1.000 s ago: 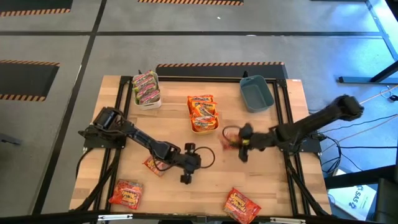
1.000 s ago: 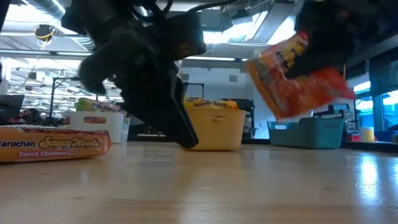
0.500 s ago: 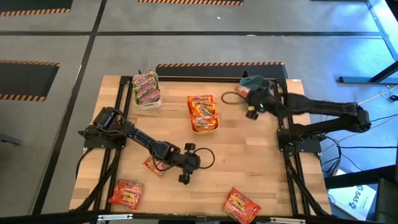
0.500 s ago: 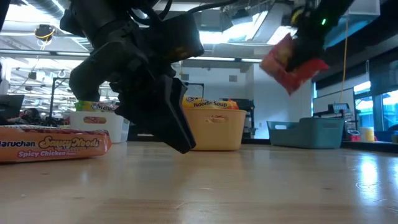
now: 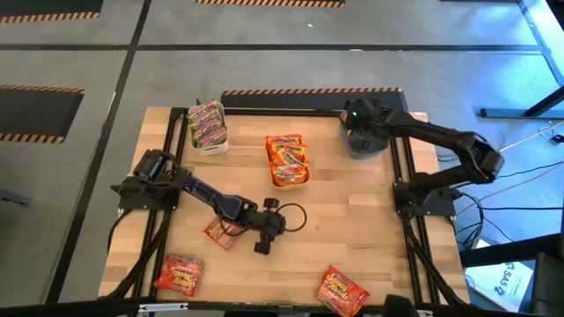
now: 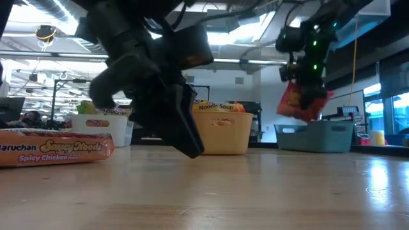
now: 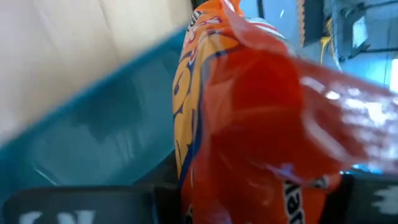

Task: Sort Maruchan noodles
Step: Put the top right red noodle pack into the green bin, then put the top red noodle pack into the green bin

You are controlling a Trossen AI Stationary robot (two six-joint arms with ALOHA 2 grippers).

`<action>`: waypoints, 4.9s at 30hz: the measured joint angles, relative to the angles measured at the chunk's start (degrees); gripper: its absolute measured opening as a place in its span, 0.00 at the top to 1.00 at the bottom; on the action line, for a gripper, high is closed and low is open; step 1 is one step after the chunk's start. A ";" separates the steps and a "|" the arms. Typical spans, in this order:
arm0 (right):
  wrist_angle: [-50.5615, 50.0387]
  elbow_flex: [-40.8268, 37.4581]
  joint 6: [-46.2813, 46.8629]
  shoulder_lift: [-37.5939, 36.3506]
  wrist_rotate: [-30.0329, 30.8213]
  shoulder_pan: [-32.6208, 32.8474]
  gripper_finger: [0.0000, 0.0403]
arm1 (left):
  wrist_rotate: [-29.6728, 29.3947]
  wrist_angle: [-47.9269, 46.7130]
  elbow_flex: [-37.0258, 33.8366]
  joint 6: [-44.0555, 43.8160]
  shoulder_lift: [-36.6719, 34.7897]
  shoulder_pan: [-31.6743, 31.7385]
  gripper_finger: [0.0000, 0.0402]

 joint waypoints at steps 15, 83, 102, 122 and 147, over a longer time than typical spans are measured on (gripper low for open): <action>1.03 0.48 -9.54 12.12 1.77 -10.24 0.74 | 9.08 0.02 0.00 -0.01 0.02 7.61 0.68; -7.42 13.10 0.86 20.45 8.87 -15.07 0.28 | 10.34 2.14 0.00 1.46 0.07 6.92 0.68; -20.48 13.16 26.35 -0.83 -8.83 10.50 0.28 | -4.88 7.36 -0.06 -3.09 0.11 5.68 0.68; 9.65 0.37 36.79 -4.37 -9.29 55.10 0.28 | -12.91 -33.83 3.54 -28.71 -18.03 -4.47 0.68; 29.09 -15.51 49.03 -4.33 -9.29 62.63 0.28 | 11.66 -53.71 -6.97 -80.76 -14.56 -24.28 0.68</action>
